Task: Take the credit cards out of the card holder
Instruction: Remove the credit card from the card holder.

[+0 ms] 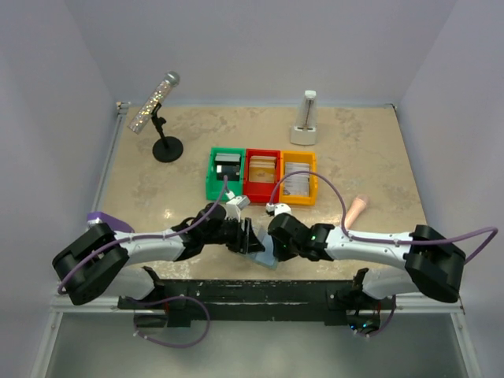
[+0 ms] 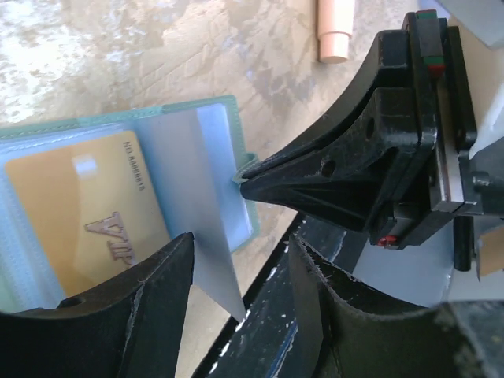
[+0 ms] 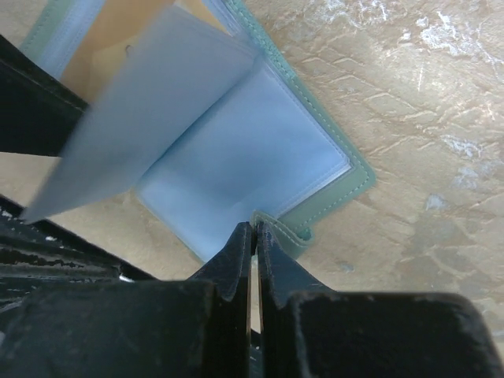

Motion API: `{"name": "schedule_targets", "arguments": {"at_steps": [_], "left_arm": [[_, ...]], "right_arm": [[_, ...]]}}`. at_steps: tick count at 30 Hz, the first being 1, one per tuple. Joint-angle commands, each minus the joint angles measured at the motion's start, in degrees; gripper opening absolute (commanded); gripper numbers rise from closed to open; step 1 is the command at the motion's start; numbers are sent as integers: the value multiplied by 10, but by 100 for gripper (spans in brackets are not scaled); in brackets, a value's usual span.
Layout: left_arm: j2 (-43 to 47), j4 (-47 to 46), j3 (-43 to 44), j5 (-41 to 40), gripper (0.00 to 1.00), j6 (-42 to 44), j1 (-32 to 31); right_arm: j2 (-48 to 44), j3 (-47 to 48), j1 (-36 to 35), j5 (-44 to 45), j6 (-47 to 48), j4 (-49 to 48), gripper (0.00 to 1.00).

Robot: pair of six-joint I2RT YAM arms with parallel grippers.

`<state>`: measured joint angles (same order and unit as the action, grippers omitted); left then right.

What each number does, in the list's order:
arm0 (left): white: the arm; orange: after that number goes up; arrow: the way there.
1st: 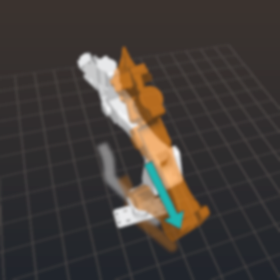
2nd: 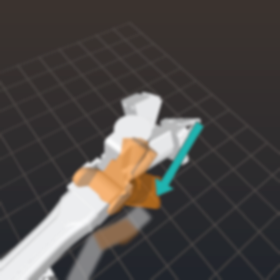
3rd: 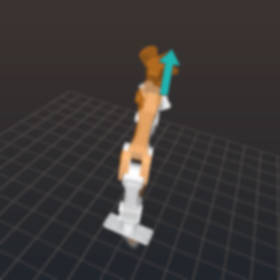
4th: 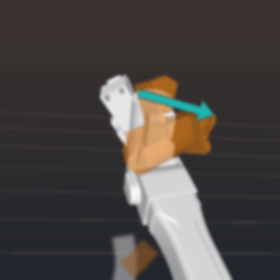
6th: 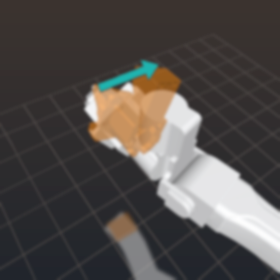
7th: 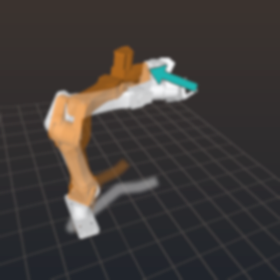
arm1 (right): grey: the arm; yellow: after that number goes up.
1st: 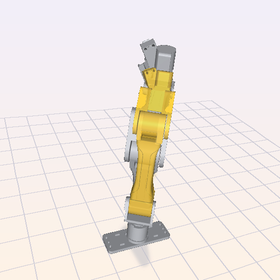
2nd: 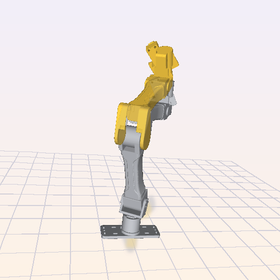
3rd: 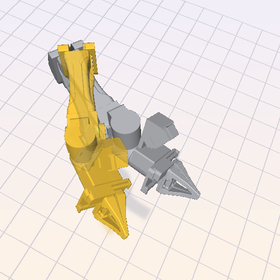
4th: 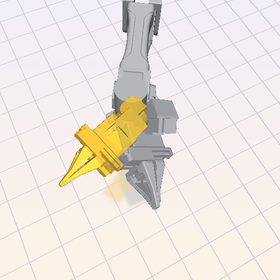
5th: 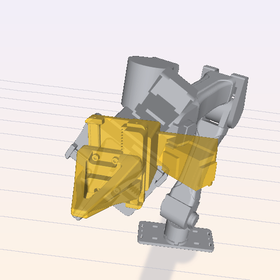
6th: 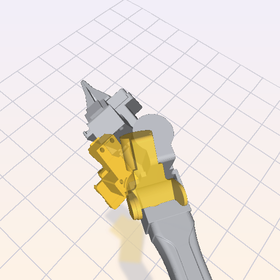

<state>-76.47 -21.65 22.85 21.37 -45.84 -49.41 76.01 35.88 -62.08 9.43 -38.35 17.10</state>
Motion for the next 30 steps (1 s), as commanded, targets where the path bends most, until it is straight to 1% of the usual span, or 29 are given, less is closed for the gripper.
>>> {"name": "schedule_targets", "arguments": {"at_steps": [1,6,10,18,24,30], "left_arm": [[4,-69,-7,30,56,-4,-5],[11,-80,-7,32,56,-8,-5],[-3,-102,-4,45,56,-15,-5],[-28,-173,0,75,56,-39,-9],[-49,-190,18,90,56,-44,-15],[-69,-218,27,97,57,-54,-19]], "right_arm": [[-59,-7,0,18,-12,28,0],[-139,9,0,46,-13,79,0],[-159,34,0,48,-5,109,0],[-196,29,1,39,-27,99,0],[-238,22,4,38,-28,89,0],[-249,19,10,47,-28,94,0]]}}
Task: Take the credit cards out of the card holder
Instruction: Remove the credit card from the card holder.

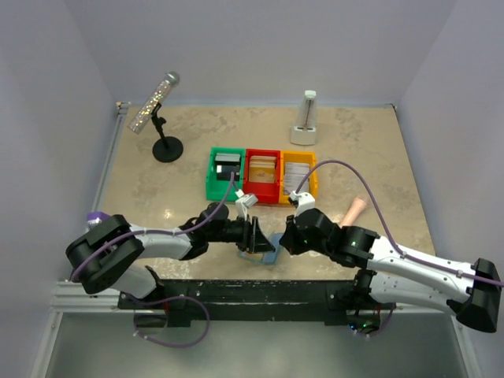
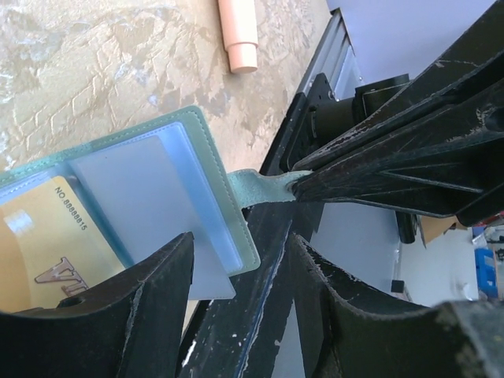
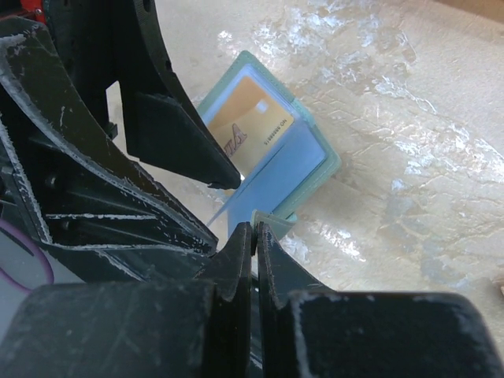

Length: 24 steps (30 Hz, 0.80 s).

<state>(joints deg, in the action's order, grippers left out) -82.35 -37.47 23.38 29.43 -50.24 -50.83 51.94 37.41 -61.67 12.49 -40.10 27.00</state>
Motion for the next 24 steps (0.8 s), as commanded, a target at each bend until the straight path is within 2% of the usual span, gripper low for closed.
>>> {"name": "schedule_targets", "arguments": {"at_steps": [1,9,19,24], "left_arm": [[-14,-66,24,18,57,-12,-5],[-29,-72,47,27,57,-16,-13],[-98,-74,87,70,57,-15,-23],[-28,-84,38,28,57,-3,-22]], "right_arm": [[-7,1,7,17,-10,-5,0],[10,-8,18,15,-16,-11,0],[11,-11,25,12,-12,-12,0],[6,-11,26,10,-9,-10,0]]}}
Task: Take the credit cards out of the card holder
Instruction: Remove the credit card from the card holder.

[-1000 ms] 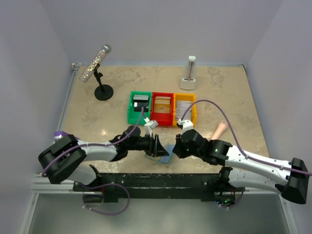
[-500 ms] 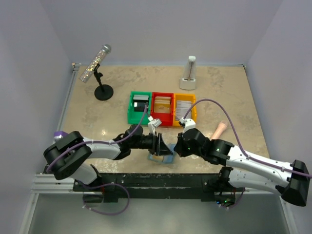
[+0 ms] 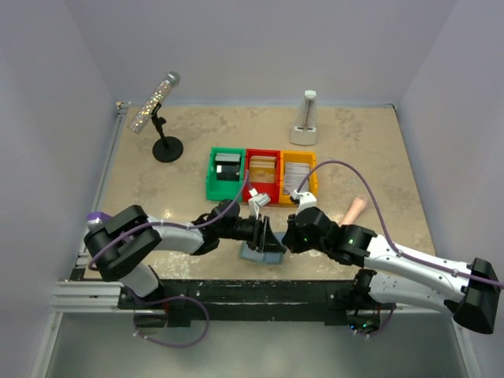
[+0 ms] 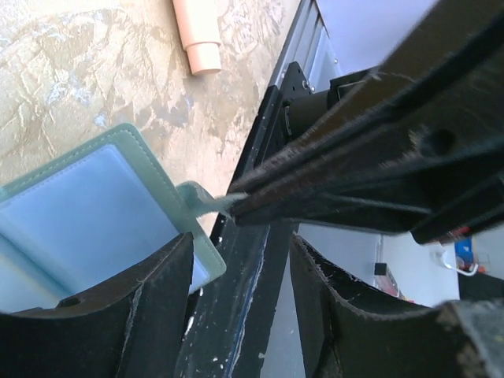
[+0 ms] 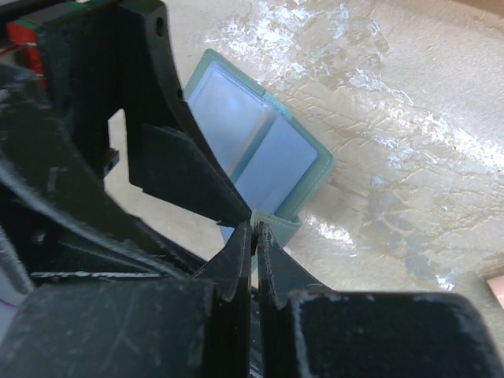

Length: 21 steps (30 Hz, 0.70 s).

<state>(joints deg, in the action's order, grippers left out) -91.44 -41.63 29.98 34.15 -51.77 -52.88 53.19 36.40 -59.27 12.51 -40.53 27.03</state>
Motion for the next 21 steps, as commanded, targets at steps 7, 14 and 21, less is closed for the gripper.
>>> {"name": "schedule_targets", "arguments": {"at_steps": [7,14,21], "left_arm": [[197,181,-57,-195,60,46,8],[164,269,-66,-217,69,42,29],[167,288,-80,-233,71,50,28]], "right_arm": [[-16,-6,2,14,-2,-7,0],[-9,-8,2,7,-3,-11,0],[-5,-12,2,6,-4,-14,0]]}}
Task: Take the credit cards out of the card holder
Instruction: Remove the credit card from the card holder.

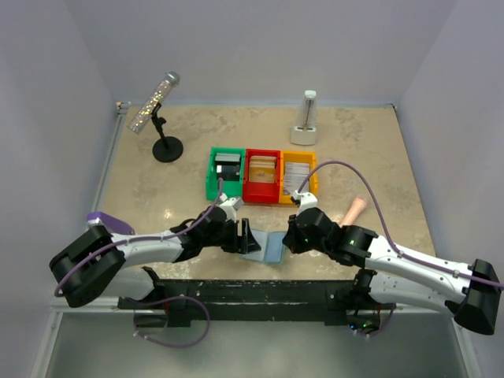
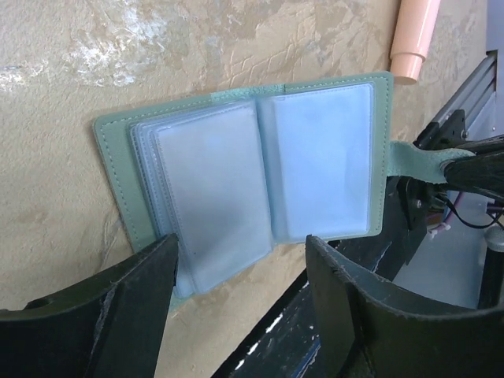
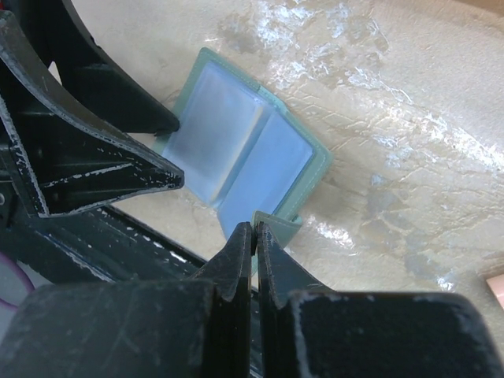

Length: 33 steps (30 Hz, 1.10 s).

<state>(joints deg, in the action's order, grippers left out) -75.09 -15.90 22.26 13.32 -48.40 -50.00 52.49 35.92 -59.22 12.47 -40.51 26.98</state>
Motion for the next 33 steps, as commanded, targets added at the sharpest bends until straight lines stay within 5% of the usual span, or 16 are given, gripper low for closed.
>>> {"name": "schedule_targets", "arguments": {"at_steps": [1,19,33], "left_arm": [[5,33,-4,-27,71,17,-1],[-18,-118,-4,85,66,20,-12],[-22,-146,-3,111,66,19,-12]], "right_arm": [[3,-8,2,5,-4,-15,0],[19,-2,2,-8,-5,-25,0],[17,-1,2,-10,-3,-23,0]]}}
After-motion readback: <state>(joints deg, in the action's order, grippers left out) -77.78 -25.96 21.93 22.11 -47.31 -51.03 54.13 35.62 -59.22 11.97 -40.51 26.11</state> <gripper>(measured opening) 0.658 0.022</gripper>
